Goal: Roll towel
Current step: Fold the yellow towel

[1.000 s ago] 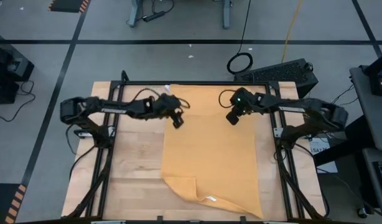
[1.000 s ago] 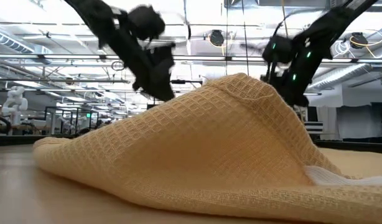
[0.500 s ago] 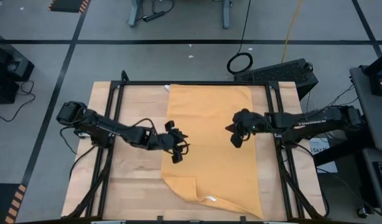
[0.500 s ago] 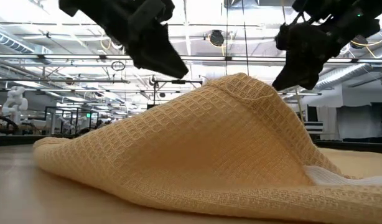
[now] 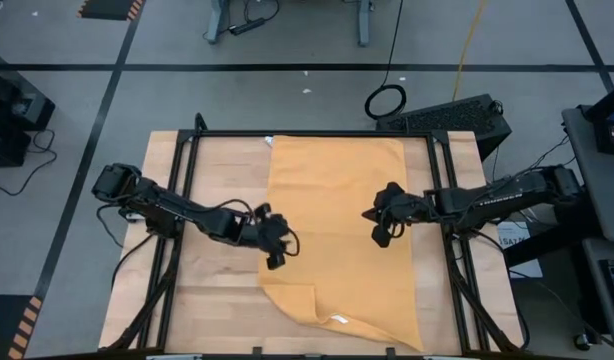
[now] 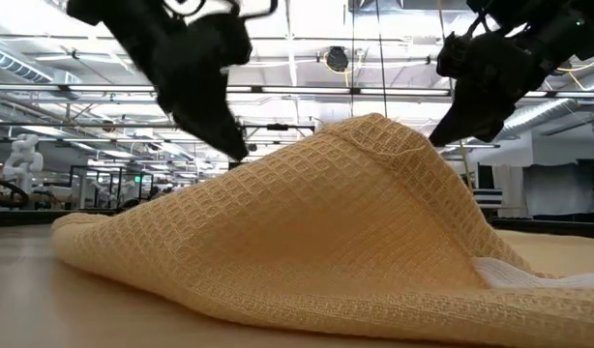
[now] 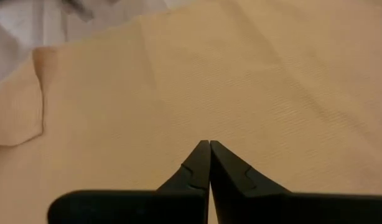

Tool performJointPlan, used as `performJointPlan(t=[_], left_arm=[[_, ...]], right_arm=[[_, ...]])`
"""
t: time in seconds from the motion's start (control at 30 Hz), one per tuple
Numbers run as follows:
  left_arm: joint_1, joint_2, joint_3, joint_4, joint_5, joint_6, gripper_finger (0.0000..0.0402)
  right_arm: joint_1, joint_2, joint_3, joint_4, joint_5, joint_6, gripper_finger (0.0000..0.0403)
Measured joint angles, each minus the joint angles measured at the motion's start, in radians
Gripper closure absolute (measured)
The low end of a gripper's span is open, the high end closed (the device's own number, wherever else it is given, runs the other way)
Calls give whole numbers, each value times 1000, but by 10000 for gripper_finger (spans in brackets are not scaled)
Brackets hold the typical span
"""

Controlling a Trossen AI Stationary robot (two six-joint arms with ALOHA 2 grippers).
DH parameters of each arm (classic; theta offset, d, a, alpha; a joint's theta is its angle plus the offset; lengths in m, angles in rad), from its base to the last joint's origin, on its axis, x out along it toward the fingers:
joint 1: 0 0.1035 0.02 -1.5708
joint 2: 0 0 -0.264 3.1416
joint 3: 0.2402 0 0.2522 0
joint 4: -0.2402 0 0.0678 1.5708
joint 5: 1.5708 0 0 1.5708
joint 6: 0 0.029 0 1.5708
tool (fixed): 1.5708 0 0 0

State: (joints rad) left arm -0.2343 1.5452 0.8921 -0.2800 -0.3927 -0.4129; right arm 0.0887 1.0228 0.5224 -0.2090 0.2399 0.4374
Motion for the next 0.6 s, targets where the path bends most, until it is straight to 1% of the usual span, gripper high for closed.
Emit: performJointPlan(t=[0.07,0.1,0.13,0.17,0.27,0.33,0.4,0.5,0.6], left_arm=[[43,0,-3,-19,-103,23,223],[75,0,-9,-11,-121,46,223],[112,0,-16,-4,-118,65,223],[152,0,-22,4,-88,82,223],[276,0,-48,51,32,107,223],[338,13,-63,71,64,108,223],[380,21,-79,70,71,109,223],[428,50,-97,105,67,112,223],[455,74,-112,79,60,106,223]], right_arm=[[-1,10,0,-11,46,1,403],[-2,18,0,-24,82,4,403],[-3,28,0,-35,113,9,403],[-6,37,0,-53,136,14,403],[-26,68,0,-131,146,20,403],[-35,91,0,-186,147,34,403],[-37,119,-1,-202,147,53,403],[-34,153,-32,-150,147,60,403],[-27,185,-86,-23,147,75,403]])
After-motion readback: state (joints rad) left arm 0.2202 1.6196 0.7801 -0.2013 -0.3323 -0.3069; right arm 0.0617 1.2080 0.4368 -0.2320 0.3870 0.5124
